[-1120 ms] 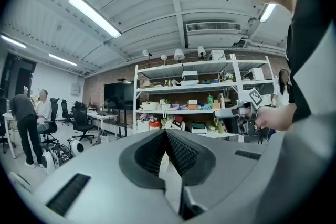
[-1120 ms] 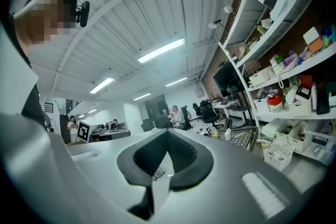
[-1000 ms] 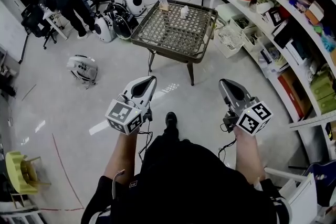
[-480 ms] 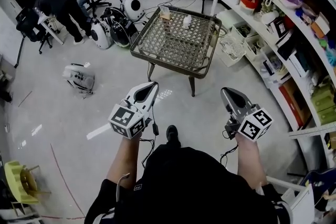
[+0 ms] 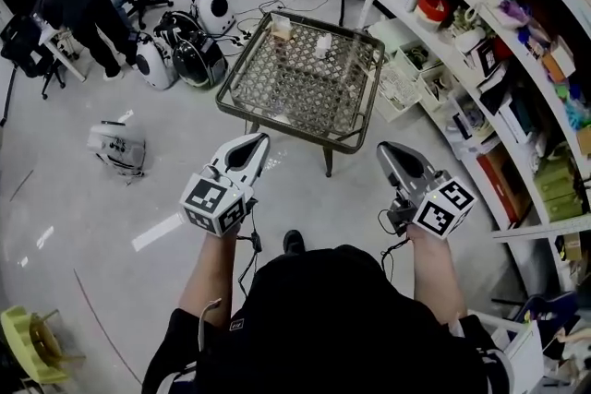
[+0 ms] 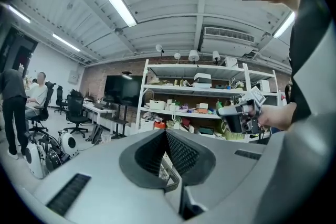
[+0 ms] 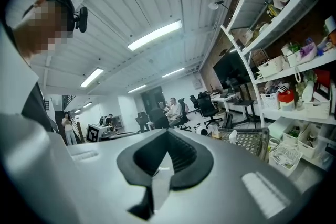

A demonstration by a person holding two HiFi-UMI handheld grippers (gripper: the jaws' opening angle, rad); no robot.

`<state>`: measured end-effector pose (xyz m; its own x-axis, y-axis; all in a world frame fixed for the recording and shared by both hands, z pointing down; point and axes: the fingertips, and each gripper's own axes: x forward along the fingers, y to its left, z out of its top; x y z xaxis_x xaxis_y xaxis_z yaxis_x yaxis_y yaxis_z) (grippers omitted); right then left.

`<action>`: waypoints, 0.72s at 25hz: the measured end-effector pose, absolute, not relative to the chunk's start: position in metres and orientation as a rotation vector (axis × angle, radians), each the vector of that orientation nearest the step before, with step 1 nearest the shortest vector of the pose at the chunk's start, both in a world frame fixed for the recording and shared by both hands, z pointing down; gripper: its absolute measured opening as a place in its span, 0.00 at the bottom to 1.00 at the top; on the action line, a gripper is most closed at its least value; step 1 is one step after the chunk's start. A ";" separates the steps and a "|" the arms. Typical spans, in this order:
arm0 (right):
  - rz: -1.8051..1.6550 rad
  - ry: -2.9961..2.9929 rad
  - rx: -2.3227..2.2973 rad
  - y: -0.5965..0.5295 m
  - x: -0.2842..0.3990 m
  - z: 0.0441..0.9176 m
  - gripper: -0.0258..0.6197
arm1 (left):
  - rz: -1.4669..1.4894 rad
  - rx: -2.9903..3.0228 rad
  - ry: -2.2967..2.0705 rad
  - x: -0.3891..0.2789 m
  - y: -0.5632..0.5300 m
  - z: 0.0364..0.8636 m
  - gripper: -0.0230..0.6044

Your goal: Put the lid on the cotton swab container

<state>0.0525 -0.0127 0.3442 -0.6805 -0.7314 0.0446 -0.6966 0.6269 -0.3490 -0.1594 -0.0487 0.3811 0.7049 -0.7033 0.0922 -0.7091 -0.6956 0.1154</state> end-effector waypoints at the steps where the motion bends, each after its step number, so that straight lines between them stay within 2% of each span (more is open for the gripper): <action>1: -0.525 2.738 -1.217 -0.017 0.051 0.345 0.06 | 0.063 2.766 -1.146 -0.162 -0.054 0.383 0.04; 18: -0.688 2.736 -1.177 -0.111 0.042 0.369 0.06 | 0.065 2.660 -1.216 -0.188 -0.119 0.405 0.04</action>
<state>0.0419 -0.1111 0.3694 -0.7007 -0.7068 0.0976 -0.6689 0.6030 -0.4347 -0.1876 -0.1190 0.4053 0.6576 -0.7422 0.1290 -0.7517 -0.6352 0.1773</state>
